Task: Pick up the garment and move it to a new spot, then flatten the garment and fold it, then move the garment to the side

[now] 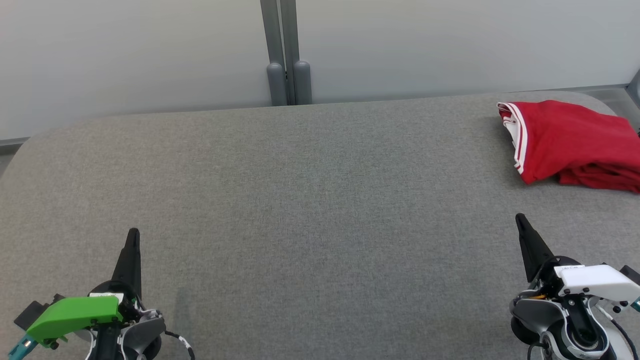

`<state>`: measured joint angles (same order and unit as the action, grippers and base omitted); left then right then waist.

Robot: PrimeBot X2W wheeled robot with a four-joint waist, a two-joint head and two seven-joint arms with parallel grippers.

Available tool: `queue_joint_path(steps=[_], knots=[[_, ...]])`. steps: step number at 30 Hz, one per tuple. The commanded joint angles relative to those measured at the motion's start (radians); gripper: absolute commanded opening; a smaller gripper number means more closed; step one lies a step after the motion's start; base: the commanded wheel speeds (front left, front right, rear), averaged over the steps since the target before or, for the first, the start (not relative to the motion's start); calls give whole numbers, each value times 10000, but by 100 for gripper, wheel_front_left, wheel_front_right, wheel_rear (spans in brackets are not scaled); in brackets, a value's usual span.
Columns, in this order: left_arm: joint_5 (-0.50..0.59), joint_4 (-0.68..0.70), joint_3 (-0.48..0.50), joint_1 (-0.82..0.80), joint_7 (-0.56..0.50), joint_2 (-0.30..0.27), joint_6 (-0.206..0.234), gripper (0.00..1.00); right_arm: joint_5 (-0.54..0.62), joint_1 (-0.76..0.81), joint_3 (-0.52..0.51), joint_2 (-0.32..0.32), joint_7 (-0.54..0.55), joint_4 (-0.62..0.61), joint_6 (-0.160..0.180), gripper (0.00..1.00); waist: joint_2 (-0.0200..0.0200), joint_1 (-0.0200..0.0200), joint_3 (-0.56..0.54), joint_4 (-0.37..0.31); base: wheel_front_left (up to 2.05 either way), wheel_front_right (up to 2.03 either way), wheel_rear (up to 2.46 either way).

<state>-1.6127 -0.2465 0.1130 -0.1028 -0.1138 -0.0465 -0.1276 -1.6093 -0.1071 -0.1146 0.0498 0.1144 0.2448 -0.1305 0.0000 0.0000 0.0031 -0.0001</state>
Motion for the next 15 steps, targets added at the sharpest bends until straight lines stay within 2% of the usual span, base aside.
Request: queue_joint_path(steps=[1, 15], knots=[[-9, 22, 30, -133, -36, -68, -58, 0, -65, -59, 10, 10, 36, 20, -4, 0, 0, 0, 0, 1, 0, 0, 0], [-9, 23, 30, -133, -34, -69, -59, 0, -66, -59, 11, 8, 35, 18, -4, 0, 0, 0, 0, 1, 0, 0, 0]])
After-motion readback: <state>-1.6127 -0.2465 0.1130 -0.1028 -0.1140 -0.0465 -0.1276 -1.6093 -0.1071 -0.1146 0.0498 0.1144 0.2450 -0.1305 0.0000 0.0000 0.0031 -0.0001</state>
